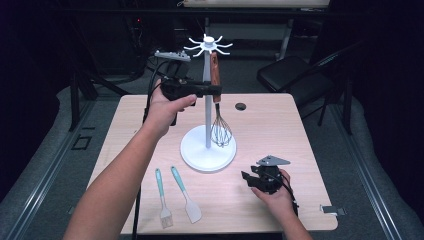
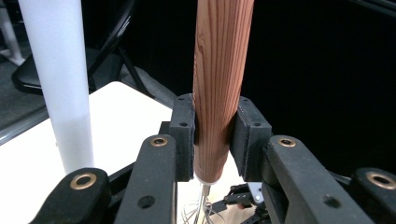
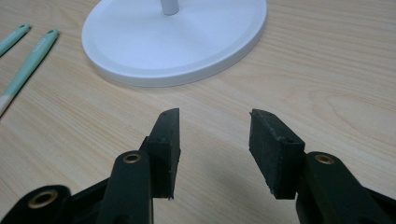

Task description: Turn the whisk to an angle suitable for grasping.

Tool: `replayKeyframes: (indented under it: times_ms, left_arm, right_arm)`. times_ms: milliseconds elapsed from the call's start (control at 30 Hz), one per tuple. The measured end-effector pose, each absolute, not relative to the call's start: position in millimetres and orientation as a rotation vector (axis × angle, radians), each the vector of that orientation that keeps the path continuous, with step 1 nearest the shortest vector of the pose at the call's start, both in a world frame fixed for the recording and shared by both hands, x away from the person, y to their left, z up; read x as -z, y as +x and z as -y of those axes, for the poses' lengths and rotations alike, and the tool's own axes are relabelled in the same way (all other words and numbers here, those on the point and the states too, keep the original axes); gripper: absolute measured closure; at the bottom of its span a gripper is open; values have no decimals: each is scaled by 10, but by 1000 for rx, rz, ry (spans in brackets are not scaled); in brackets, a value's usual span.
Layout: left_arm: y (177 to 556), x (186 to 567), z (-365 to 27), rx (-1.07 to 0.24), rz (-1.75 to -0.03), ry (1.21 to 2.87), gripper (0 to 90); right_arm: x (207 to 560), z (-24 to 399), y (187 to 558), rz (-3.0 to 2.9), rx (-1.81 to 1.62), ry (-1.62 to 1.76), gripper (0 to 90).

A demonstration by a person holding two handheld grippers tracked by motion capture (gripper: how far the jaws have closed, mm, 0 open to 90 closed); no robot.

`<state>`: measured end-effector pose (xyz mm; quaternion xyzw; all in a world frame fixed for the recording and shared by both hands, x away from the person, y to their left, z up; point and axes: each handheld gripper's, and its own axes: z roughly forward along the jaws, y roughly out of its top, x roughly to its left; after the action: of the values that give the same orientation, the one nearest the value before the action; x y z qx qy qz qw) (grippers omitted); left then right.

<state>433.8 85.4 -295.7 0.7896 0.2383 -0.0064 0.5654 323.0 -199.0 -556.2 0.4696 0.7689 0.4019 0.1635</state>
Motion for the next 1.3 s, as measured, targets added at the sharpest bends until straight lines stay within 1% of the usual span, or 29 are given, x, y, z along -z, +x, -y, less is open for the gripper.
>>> replayKeyframes:
  times_ms: [433,933,1033,1133,1300]
  left_arm:
    - [4422,2992,-886,48,-578,1831,725]
    - [4445,3047,-909,18,-605,1827,720]
    - [4444,3051,-906,-4,-622,1846,703]
    - [4437,3064,-901,-59,-640,1871,674]
    - [4434,3071,-909,-82,-647,1869,687]
  right_arm:
    - [5568,1971,3224,-2207,-1144,1327,534]
    - [5581,1960,3226,-2209,-1149,1331,534]
    - [5584,1959,3228,-2207,-1155,1330,534]
    - [5581,1961,3227,-2210,-1147,1332,534]
    - [5584,1961,3229,-2204,-1148,1334,534]
